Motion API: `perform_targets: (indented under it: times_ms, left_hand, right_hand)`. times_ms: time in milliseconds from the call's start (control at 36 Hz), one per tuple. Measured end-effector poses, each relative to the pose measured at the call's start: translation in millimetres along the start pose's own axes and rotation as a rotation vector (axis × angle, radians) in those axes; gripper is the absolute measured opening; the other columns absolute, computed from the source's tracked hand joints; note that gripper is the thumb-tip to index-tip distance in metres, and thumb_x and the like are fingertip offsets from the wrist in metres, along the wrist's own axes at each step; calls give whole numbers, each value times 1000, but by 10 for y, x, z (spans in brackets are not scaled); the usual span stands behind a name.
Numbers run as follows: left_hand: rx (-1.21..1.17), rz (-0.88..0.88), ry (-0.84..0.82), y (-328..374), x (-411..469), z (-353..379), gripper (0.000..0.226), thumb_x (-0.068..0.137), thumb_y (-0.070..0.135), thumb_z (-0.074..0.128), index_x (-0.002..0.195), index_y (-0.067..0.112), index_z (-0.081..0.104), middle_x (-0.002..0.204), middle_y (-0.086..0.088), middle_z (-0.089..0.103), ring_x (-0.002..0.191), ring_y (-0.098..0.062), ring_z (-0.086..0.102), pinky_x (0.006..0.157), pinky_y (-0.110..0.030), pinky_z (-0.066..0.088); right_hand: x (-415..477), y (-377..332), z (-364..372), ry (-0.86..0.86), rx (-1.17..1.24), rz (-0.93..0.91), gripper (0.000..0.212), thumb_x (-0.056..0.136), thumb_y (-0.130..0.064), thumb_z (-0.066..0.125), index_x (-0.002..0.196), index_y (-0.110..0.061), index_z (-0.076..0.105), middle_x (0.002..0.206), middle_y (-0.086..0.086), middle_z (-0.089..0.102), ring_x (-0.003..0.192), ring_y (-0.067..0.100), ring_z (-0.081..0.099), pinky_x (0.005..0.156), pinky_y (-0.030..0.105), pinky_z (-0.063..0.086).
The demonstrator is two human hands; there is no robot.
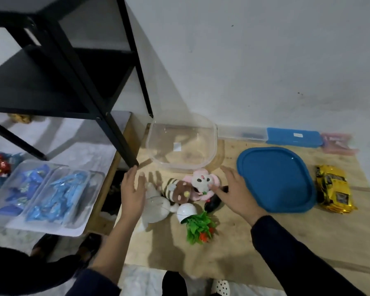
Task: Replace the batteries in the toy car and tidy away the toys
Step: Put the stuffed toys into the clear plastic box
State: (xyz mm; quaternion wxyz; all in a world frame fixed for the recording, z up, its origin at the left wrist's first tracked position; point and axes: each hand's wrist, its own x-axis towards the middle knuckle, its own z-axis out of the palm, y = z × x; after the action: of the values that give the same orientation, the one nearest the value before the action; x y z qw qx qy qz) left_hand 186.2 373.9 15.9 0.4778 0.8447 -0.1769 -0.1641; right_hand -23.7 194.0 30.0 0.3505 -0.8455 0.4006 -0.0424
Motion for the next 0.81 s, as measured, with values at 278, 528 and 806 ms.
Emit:
perform_targets:
  times_ms: [278,528,806]
  left_hand:
    - [128,-64,-273,-416,-451,18,65,87,53,50,146,36,27,158,-6,5,147,-24,5,117,-45,19]
    - [119,-61,-336,-469,-399,33,68,89,50,53,147,41,18,159,-5,-1,147,-21,-3,118,-43,15]
    - [82,-34,-361,-587,-374,-34,77,77,67,48,145,48,18,157,-5,8,146,-19,5,117,-40,17]
  right_hand:
    - [106,-567,566,-53,-61,61,101,71,-71,57,143,-16,11,152,13,19,141,31,14,112,45,27]
    - [125,-621,757,-124,-201,126,101,70,-80,47,148,-25,12,158,8,-5,143,35,-9,117,50,8]
    - [241,-721,811,-231,-122,318,105,59,-89,45,145,-44,3,155,-4,-22,137,47,-21,110,63,13]
